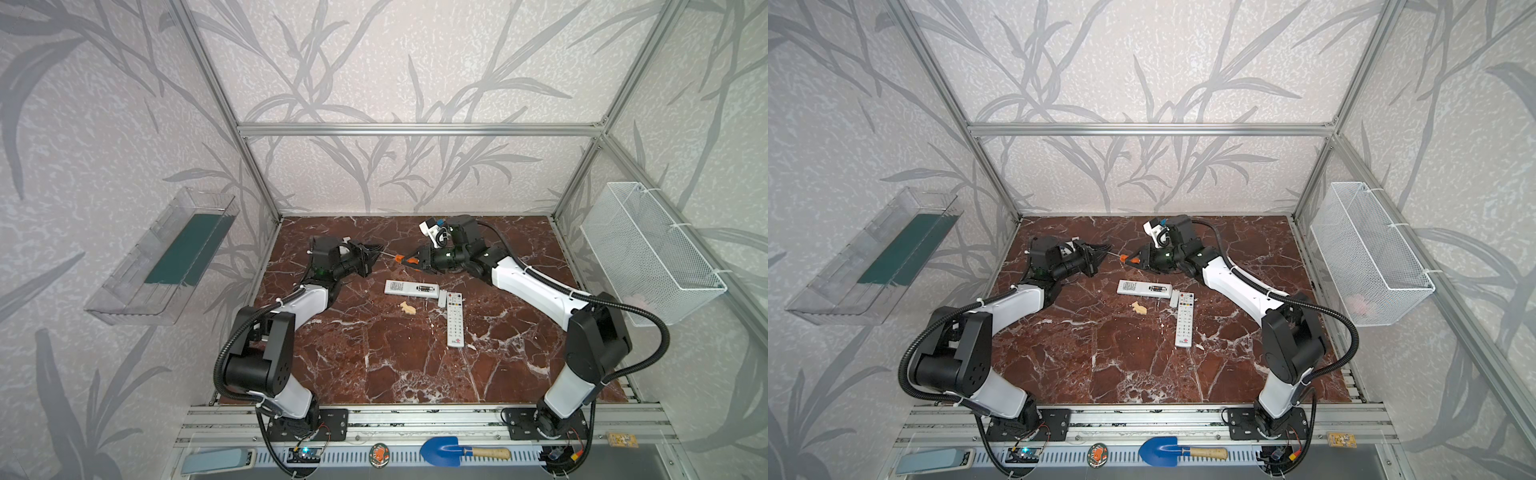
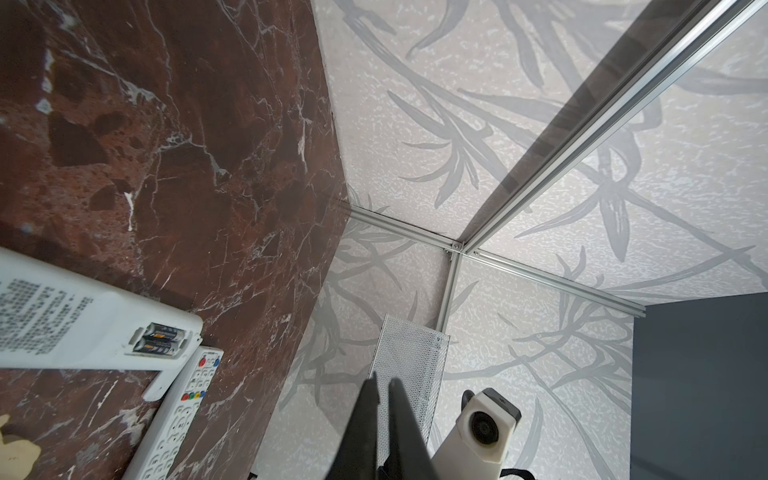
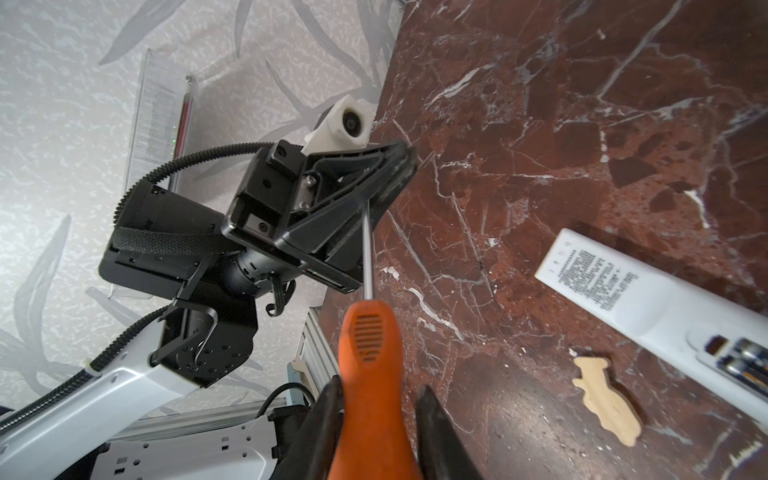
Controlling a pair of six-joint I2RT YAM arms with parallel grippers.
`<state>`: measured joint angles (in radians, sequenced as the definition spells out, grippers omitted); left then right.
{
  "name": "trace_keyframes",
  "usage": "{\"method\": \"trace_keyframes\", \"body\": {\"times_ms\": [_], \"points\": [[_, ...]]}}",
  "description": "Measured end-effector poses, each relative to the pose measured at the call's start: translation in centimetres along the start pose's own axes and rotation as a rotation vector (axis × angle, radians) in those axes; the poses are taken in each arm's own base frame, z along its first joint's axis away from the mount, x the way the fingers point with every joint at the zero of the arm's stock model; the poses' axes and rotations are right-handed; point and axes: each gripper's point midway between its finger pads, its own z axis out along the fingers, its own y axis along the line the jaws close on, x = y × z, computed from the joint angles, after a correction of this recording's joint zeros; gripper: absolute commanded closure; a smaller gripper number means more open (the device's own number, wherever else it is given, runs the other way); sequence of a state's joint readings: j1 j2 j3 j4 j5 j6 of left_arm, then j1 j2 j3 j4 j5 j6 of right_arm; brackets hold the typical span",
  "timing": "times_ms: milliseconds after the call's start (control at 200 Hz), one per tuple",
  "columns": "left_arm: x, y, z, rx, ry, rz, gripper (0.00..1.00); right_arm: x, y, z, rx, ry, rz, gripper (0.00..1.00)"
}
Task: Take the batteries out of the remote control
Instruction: 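Move the left gripper down to the white remote while the right holds the screwdriver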
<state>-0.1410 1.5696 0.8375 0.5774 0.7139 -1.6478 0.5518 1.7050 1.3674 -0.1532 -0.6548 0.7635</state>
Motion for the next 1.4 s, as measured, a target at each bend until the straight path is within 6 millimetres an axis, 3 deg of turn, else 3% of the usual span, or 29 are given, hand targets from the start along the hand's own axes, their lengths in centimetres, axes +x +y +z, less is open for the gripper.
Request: {"method": "trace_keyframes", "body": {"times_ms": [170,265,345,390,455,550,695,800,895,1055,1240,1405], "points": [[-1.2,0.2,-1.6,-0.101,-0.016,0.118,0.01,-1.6,-3.7,-4.0,0.123,-0.03,0.018,0.96],[-1.5,-0.4,-1.9,-0.201,-0.011,0.272,0.01,-2.2,-5.8,-6.3,0.215,-0.028,0.013,0.95],[-1.5,-1.6,-2.2,-0.26,0.0,0.423,0.01,-2.0,-6.9,-7.8,0.278,-0.005,-0.002,0.92],[-1.5,-2.0,-2.4,-0.291,0.013,0.492,0.01,-1.8,-7.5,-8.4,0.312,0.01,-0.019,1.0],[-1.6,-1.9,-2.3,-0.337,0.043,0.556,0.01,-1.2,-8.0,-8.9,0.342,0.038,-0.046,1.0],[-2.5,-0.2,-1.2,-0.422,0.109,0.584,0.01,-0.2,-8.4,-9.6,0.382,0.074,-0.081,1.0],[-3.7,5.3,-0.2,-0.59,0.203,0.523,0.01,0.6,-8.7,-10.7,0.41,0.106,-0.109,1.0],[-3.6,7.8,-0.2,-0.648,0.264,0.532,0.01,0.8,-9.0,-11.4,0.403,0.127,-0.127,1.0],[-2.8,7.9,-0.2,-0.686,0.327,0.612,0.06,0.9,-8.9,-12.0,0.406,0.168,-0.142,1.0],[-1.4,6.7,1.6,-0.714,0.44,0.969,0.14,0.2,-8.3,-11.9,0.386,0.201,-0.212,1.0],[1.0,9.2,1.7,-0.684,0.658,1.292,0.18,1.5,-8.1,-11.5,0.321,0.194,-0.317,1.0],[0.7,11.9,1.1,-0.679,0.822,1.489,0.23,2.7,-7.0,-12.1,0.275,0.17,-0.46,1.0]]}}
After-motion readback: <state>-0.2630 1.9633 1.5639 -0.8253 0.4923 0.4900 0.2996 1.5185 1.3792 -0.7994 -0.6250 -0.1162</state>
